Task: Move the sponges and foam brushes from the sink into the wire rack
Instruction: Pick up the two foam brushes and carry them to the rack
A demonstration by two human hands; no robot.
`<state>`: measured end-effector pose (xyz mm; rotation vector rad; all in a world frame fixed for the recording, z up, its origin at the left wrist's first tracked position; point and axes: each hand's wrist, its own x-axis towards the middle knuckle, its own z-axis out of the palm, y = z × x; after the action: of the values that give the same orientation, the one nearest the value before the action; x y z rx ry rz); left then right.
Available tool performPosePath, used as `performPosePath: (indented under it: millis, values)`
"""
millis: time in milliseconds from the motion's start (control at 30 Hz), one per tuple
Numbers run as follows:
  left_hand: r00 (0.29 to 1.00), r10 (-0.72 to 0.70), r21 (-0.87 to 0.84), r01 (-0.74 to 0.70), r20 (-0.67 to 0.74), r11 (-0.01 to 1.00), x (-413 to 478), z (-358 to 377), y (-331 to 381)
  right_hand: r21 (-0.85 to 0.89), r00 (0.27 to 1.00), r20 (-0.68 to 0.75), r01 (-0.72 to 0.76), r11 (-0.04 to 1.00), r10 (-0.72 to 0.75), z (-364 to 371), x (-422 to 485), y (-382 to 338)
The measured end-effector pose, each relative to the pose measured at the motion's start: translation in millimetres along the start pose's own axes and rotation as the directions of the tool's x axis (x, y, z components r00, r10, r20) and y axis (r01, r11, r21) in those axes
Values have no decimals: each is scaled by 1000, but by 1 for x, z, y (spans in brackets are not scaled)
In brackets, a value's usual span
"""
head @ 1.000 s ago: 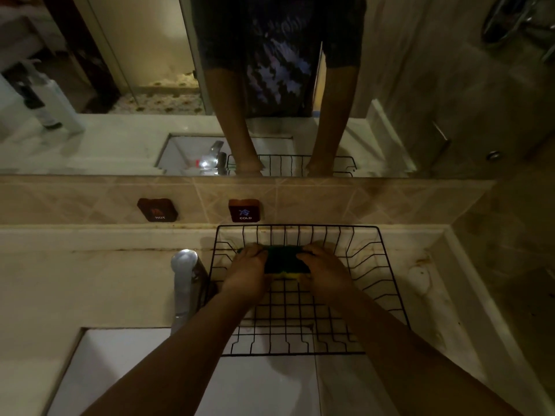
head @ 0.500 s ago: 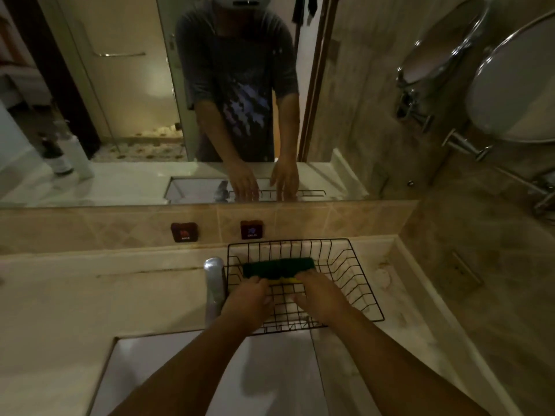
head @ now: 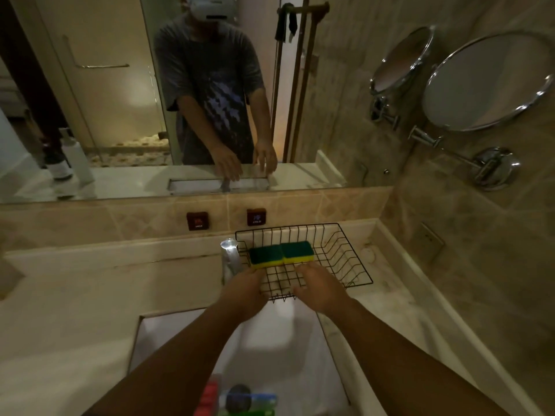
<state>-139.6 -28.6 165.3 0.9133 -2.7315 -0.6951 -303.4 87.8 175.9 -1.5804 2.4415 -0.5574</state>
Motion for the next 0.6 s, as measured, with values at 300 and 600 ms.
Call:
performPosePath:
  millis: [300,600]
  values:
    - [1000,18,-50,-19,-18,999,-26,2,-14,-3,999,50,3,1000,-3,21,-14,-11]
    - [973,-164,109,147,161,983,-67,34,-64,1,958,287,1,1000,-2,85,-25,-21]
